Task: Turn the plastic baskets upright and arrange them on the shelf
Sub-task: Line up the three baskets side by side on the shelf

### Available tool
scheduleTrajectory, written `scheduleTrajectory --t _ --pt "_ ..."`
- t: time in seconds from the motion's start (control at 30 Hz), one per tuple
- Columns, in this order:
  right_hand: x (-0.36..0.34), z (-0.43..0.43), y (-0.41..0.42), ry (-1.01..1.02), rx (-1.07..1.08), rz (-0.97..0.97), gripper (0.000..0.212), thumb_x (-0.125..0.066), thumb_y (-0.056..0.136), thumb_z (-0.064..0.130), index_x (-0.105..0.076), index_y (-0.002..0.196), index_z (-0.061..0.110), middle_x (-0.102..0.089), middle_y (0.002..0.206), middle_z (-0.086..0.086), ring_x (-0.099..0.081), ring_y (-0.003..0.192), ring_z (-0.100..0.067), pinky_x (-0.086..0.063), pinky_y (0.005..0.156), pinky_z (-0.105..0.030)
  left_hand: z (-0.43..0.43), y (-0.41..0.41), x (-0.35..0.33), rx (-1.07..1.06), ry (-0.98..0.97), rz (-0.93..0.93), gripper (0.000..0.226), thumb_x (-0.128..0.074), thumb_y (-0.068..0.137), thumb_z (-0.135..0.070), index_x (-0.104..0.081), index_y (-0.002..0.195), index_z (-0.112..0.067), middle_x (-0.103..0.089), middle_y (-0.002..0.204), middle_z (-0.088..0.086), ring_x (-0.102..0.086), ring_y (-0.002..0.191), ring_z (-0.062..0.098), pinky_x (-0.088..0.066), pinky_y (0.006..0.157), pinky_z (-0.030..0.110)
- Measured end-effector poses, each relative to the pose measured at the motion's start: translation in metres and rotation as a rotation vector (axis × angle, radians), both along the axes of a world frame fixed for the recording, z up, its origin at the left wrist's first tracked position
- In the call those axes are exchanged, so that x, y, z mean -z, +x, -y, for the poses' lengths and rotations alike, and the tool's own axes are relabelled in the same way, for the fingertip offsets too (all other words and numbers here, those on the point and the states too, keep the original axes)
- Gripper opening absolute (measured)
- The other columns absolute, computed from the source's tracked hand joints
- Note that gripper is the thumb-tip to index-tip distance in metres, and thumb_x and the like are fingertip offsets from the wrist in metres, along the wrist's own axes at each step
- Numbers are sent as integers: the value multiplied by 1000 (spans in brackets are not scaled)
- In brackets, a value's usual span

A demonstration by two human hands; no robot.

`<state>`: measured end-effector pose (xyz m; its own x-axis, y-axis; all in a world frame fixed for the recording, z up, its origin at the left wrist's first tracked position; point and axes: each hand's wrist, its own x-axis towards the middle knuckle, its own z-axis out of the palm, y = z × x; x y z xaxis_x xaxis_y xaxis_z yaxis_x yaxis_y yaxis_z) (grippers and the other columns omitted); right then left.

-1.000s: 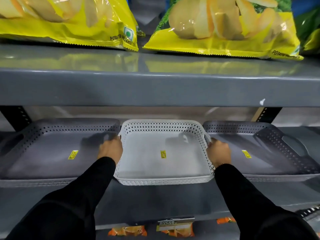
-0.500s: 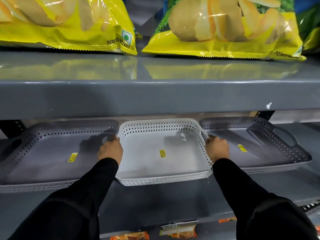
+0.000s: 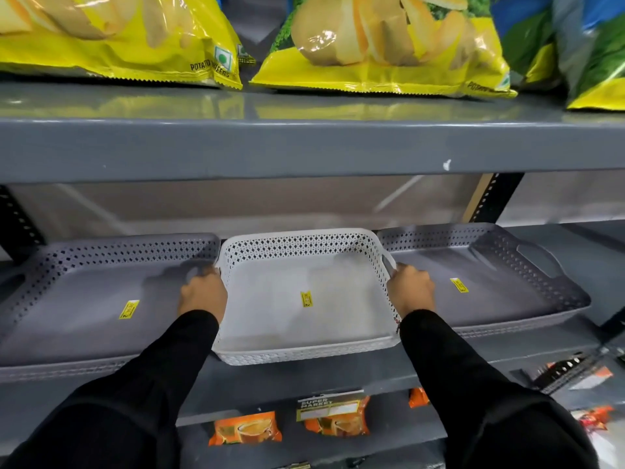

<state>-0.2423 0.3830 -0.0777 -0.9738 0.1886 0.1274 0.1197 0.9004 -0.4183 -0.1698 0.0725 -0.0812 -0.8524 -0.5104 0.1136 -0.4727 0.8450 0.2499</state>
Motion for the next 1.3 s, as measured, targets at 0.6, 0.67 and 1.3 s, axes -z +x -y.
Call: scheduleTrajectory --t 0.6,0.67,1.3 --pt "-3 -14 40 15 -20 -20 27 -38 92 6 -61 104 1 -67 90 -24 -46 70 -29 -35 64 -28 -15 43 -7 2 68 -33 38 -27 102 -15 -54 116 6 -64 109 31 -60 103 46 -50 83 45" --pt "-3 -14 39 13 -18 -19 28 -37 92 7 -61 105 1 -67 91 -25 -46 70 -29 -35 64 -28 -15 43 -8 -3 55 -29 36 -28 102 -13 -56 114 6 -65 108 30 -61 103 45 -50 83 45" --pt "-11 1 54 47 -54 55 32 -37 95 13 -47 122 1 -63 113 -24 -62 101 -39 -48 78 -39 -17 67 -13 -61 74 41 43 -23 101 -27 -36 135 -4 -63 119 22 -60 110 40 -48 89 44"
